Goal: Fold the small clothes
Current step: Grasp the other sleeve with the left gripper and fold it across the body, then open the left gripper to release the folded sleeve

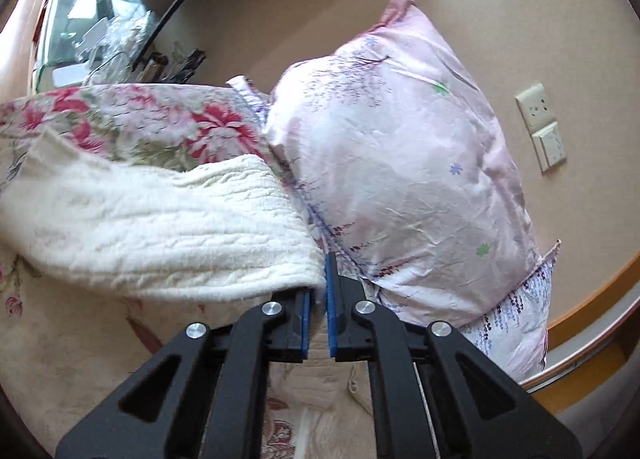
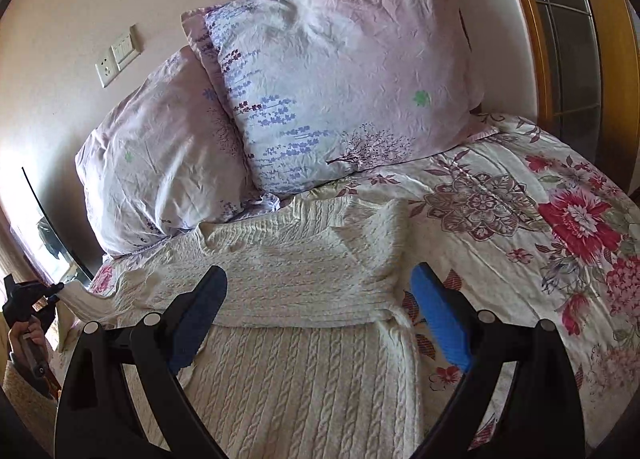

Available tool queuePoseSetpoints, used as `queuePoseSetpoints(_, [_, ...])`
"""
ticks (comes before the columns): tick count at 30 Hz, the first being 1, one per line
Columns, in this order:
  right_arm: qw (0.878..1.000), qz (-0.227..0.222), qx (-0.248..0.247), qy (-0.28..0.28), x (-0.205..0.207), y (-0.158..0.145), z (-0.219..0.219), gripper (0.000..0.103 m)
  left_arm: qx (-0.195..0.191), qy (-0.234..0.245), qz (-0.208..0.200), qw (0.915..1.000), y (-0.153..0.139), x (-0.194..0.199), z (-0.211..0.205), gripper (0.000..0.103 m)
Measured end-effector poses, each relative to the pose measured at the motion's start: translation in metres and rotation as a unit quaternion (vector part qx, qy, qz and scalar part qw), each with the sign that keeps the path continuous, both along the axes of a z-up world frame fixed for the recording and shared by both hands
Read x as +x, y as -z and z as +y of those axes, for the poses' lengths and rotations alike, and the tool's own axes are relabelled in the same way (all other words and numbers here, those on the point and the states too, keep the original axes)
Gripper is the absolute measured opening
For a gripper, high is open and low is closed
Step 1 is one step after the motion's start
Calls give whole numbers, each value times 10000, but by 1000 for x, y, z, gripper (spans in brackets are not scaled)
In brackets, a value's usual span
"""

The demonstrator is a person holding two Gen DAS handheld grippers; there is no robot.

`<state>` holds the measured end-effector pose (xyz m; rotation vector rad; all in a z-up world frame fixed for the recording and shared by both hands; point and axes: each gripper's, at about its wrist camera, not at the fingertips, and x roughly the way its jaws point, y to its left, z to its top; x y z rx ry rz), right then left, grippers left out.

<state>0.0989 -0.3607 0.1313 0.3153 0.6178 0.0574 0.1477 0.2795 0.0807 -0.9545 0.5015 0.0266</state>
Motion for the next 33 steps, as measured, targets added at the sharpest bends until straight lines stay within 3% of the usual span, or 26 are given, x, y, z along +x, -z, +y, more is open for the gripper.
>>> queuePoseSetpoints(4, [10000,-46,24,85,-8,0,-7,95,274,659,-420,9966,-30,27,-49,6])
queuePoseSetpoints(9, [9997,-9,27,242,-17,3,-19,95,321,1450,-752,9860,-46,62,-118,6])
queuePoseSetpoints(15, [9993,53,22,376,-23,8,-28,95,443,2100,-778,9736,-36,86,-188,6])
queuePoseSetpoints(18, [9993,104,84,349,-21,12,-27,95,722,2524,-544,9634,-17,95,-229,6])
queuePoseSetpoints(20, [9995,153,89,268,-18,14,-22,95,1203,2938,-193,9481,0,99,-265,6])
queuePoseSetpoints(21, [9996,170,84,218,-16,15,-18,95,1515,3210,7,9349,11,100,-285,6])
queuePoseSetpoints(25, [9997,227,74,-16,-8,16,-2,95,3026,3994,714,8625,51,96,-349,10])
queuePoseSetpoints(26, [9996,241,68,-90,-5,15,2,95,3295,4051,718,8498,55,92,-355,11])
queuePoseSetpoints(27, [9995,252,53,-177,-2,14,6,95,3450,4069,616,8436,54,87,-357,19])
queuePoseSetpoints(28, [9993,258,23,-265,2,12,12,95,3446,4132,518,8413,50,82,-355,35])
queuePoseSetpoints(29, [9990,265,-23,-350,6,10,17,95,3339,4191,410,8433,45,76,-351,45])
queuePoseSetpoints(30, [9986,264,-69,-455,11,7,24,95,3259,4188,291,8471,37,70,-345,64])
queuePoseSetpoints(33, [9952,184,-232,-935,30,-3,53,85,3461,3831,-97,8564,17,42,-319,80])
